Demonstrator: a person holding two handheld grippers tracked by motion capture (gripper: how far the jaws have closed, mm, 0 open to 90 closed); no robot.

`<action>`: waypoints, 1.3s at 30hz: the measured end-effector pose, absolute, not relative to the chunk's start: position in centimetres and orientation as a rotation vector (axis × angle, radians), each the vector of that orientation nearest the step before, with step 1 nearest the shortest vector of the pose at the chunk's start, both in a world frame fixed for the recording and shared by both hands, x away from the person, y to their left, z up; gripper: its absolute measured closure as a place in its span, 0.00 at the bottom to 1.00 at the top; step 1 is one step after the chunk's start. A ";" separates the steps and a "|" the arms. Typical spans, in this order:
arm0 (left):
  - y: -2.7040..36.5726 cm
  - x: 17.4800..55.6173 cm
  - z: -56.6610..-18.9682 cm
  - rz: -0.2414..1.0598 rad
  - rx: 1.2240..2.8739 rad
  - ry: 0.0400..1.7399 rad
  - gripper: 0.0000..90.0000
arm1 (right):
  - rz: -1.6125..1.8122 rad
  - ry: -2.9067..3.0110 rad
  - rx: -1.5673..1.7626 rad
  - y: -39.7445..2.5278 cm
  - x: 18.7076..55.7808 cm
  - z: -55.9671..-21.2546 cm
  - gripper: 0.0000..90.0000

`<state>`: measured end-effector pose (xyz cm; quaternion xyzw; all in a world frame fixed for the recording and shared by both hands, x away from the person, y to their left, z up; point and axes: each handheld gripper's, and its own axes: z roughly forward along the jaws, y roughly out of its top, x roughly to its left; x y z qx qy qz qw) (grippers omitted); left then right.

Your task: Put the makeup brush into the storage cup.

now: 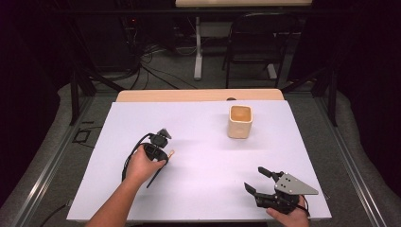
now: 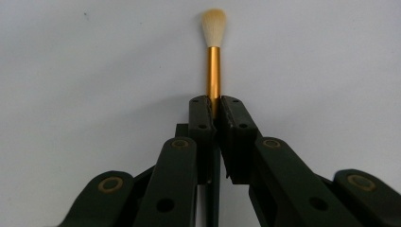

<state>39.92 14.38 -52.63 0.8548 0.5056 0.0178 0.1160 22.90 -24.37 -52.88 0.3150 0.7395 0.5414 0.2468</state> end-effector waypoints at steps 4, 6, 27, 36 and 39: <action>14.5 39.9 -52.5 0.051 2.501 1.482 0.93 | 1.469 2.022 0.864 -24.4 22.9 -52.9 0.30; 14.5 39.9 -52.4 0.061 2.497 1.481 0.93 | 1.469 2.019 0.866 -24.4 22.9 -52.9 0.30; 15.9 39.2 -50.4 0.052 2.424 1.479 0.93 | 1.485 2.007 0.867 -24.3 23.0 -53.0 0.30; 17.0 38.4 -48.8 0.052 2.346 1.423 0.93 | 1.487 1.995 0.870 -24.2 23.0 -53.1 0.30; 17.1 38.0 -48.5 0.067 2.319 1.404 0.93 | 1.477 2.016 0.876 -24.2 22.9 -53.0 0.30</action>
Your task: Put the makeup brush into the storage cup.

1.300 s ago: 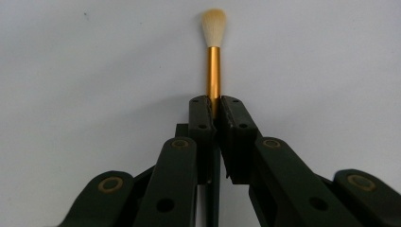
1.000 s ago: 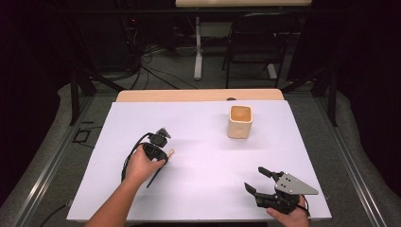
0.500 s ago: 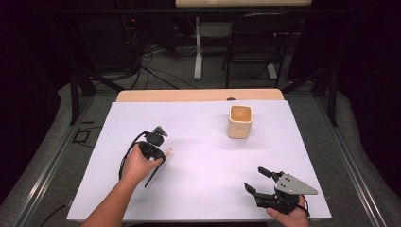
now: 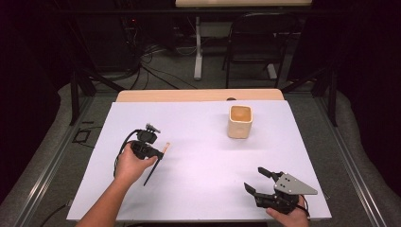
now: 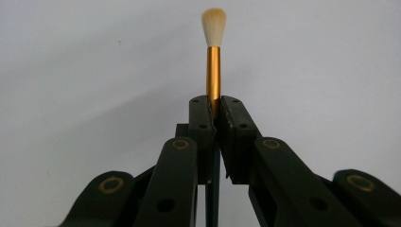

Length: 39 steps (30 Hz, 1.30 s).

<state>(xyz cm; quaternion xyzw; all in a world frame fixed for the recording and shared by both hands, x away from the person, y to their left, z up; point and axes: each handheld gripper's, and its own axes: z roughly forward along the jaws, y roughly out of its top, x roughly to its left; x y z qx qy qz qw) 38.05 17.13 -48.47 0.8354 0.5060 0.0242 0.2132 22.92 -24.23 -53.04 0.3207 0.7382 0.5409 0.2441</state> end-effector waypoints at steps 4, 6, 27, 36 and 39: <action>17.2 37.7 -48.1 0.079 2.291 1.380 0.93 | 1.471 2.022 0.875 -24.3 22.9 -53.0 0.30; 17.2 37.5 -47.9 0.083 2.277 1.366 0.93 | 1.470 2.022 0.872 -24.3 22.9 -53.0 0.30; 17.4 36.0 -46.6 0.131 2.145 1.267 0.93 | 1.467 2.025 0.874 -24.2 22.9 -53.1 0.30; 17.2 35.1 -46.0 0.146 2.106 1.209 0.93 | 1.475 2.017 0.873 -24.1 23.0 -53.2 0.30; 17.0 34.6 -45.7 0.158 2.081 1.180 0.93 | 1.474 2.022 0.879 -24.1 23.0 -53.2 0.30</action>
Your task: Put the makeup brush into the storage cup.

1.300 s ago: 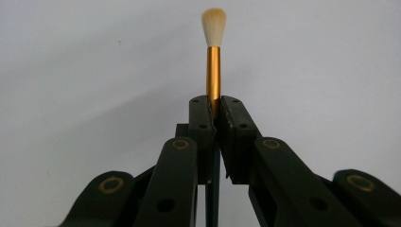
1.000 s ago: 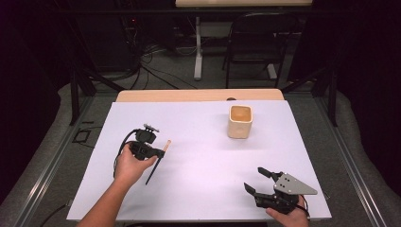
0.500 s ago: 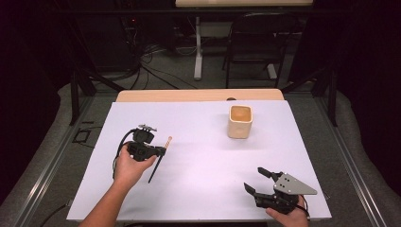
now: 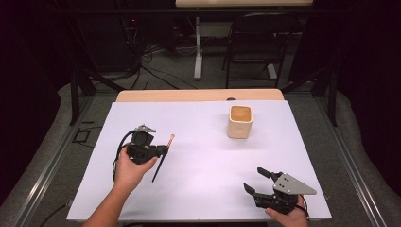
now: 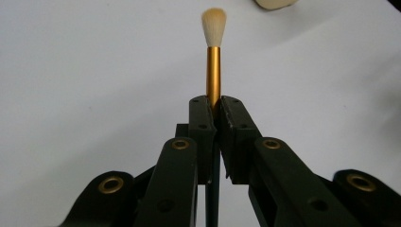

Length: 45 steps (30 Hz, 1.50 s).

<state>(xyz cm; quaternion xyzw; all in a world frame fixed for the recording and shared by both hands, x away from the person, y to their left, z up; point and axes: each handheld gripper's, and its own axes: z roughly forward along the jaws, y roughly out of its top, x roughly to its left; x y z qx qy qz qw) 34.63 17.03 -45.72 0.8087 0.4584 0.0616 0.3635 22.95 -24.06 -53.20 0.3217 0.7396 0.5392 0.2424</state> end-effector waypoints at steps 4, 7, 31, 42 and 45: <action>16.7 34.0 -45.2 0.181 2.054 1.141 0.93 | 1.472 2.030 0.879 -23.9 23.0 -53.3 0.31; 16.5 33.7 -44.6 0.184 2.040 1.109 0.93 | 1.471 2.060 0.877 -23.7 23.1 -53.3 0.33; 14.6 31.4 -43.0 0.182 1.838 0.920 0.93 | 1.518 2.025 0.905 -23.9 23.2 -53.1 0.41; 13.1 31.0 -43.4 0.157 1.827 0.857 0.93 | 1.496 2.030 0.950 -23.8 23.4 -52.7 0.43; 12.4 30.9 -43.3 0.160 1.830 0.838 0.93 | 1.544 2.031 0.964 -23.7 23.7 -52.4 0.44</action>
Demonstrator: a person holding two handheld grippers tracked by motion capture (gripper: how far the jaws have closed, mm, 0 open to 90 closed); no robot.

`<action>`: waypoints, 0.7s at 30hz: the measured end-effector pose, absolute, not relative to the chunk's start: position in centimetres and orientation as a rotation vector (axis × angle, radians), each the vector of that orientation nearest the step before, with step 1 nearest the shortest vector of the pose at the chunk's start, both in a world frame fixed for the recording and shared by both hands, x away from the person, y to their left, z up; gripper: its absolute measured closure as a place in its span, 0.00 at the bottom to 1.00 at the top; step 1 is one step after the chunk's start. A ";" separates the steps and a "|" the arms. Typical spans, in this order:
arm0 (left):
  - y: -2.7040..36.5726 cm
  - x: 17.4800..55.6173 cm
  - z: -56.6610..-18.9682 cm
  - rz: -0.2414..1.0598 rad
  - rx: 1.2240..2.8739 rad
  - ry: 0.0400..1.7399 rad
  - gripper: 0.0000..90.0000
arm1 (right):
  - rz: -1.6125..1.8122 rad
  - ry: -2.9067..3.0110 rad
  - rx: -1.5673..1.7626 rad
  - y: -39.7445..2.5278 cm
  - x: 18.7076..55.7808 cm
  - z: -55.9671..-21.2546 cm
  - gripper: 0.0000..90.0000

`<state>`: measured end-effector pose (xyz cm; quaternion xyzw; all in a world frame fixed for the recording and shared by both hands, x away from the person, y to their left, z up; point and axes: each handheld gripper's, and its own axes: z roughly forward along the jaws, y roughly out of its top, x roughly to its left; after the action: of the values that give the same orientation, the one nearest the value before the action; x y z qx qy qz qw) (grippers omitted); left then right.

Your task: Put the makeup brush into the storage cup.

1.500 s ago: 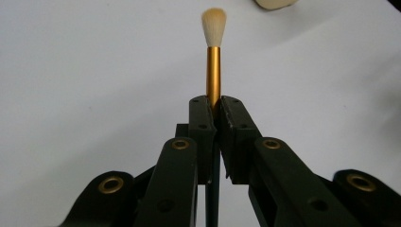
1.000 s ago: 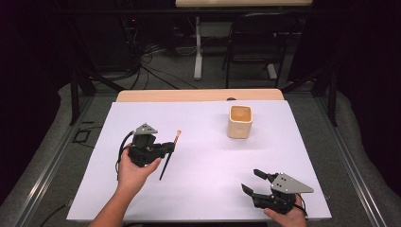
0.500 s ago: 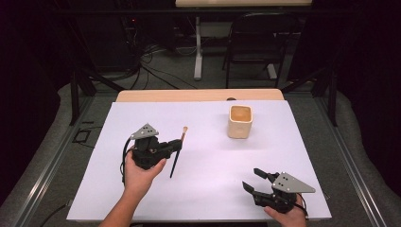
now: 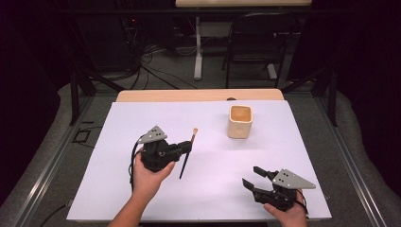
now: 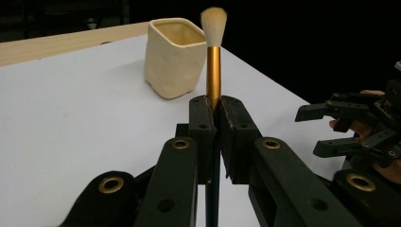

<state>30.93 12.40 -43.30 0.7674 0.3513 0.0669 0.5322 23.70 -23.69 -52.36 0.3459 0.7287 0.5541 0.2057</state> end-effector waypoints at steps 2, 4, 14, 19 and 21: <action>11.9 30.8 -43.1 0.168 1.835 0.825 0.93 | 1.557 2.021 0.965 -23.6 23.8 -52.0 0.45; 11.6 30.7 -43.0 0.167 1.829 0.823 0.93 | 1.566 2.005 0.969 -23.3 24.0 -51.6 0.45; 11.2 31.0 -43.1 0.188 1.819 0.848 0.93 | 1.626 2.014 0.966 -21.9 25.1 -49.3 0.49; 11.2 31.2 -43.1 0.203 1.808 0.862 0.93 | 1.637 2.060 0.950 -20.5 26.3 -48.2 0.52; 11.3 31.2 -43.0 0.202 1.804 0.865 0.93 | 1.640 2.096 0.950 -19.6 27.0 -47.4 0.55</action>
<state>31.23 11.31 -43.04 0.7574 0.3632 0.0849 0.5359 27.02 -19.63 -47.43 0.3321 0.7325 0.5730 0.1573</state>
